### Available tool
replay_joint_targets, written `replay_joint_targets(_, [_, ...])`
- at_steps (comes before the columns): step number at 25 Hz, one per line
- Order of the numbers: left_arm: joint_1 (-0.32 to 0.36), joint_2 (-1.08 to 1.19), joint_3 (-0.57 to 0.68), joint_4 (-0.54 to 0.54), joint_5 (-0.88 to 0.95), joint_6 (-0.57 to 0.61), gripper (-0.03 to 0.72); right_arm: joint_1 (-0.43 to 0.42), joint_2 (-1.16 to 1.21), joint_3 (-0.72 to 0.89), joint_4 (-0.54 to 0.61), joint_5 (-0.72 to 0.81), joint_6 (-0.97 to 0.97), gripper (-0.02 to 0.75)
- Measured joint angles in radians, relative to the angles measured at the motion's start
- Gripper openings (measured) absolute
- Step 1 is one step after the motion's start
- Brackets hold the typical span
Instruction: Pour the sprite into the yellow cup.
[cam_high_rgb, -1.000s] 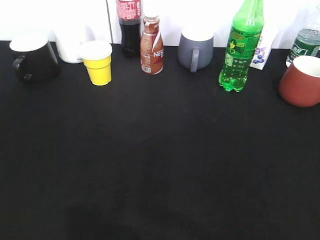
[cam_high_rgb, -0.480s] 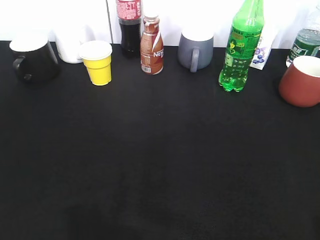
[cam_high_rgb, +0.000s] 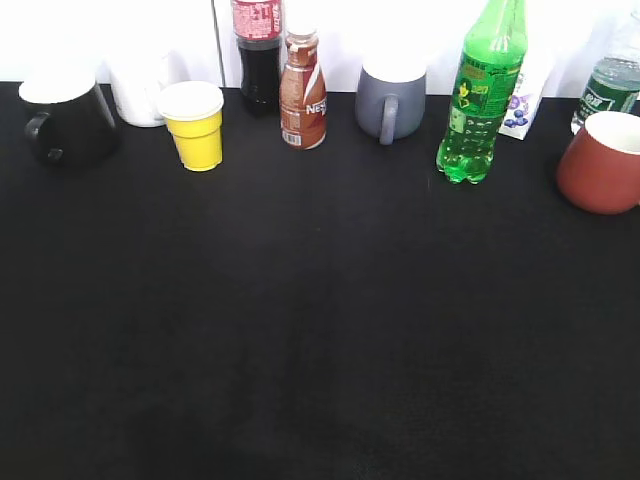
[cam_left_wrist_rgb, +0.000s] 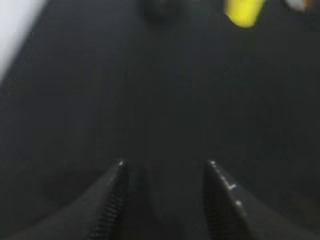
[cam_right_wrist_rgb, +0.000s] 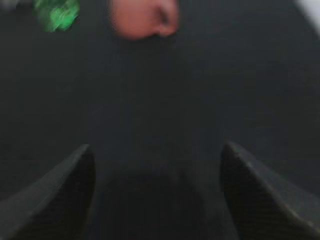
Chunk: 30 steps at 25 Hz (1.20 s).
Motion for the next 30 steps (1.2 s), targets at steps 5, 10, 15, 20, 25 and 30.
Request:
replay_joint_targets(5, [0.008, -0.077, 0.002, 0.0, 0.0, 0.0, 0.297, -0.018, -0.009, 0.0, 0.007, -0.001, 0.0, 0.592])
replay_joint_targets(10, [-0.028, -0.077, 0.002, 0.0, 0.0, 0.0, 0.245, -0.018, -0.009, 0.0, 0.008, -0.001, 0.0, 0.592])
replay_joint_targets(15, [-0.028, -0.077, 0.002, 0.0, 0.0, 0.0, 0.241, -0.018, -0.009, 0.0, 0.008, -0.001, 0.0, 0.592])
replay_joint_targets(20, [-0.028, -0.077, 0.002, 0.0, 0.0, 0.0, 0.241, -0.018, -0.009, 0.0, 0.07, -0.001, -0.052, 0.592])
replay_joint_targets(25, [-0.028, -0.077, 0.002, 0.0, 0.0, 0.0, 0.241, -0.018, -0.009, 0.0, 0.07, -0.001, -0.058, 0.592])
replay_joint_targets(30, [-0.028, -0.077, 0.002, 0.0, 0.0, 0.0, 0.241, -0.018, -0.009, 0.0, 0.07, -0.001, -0.059, 0.592])
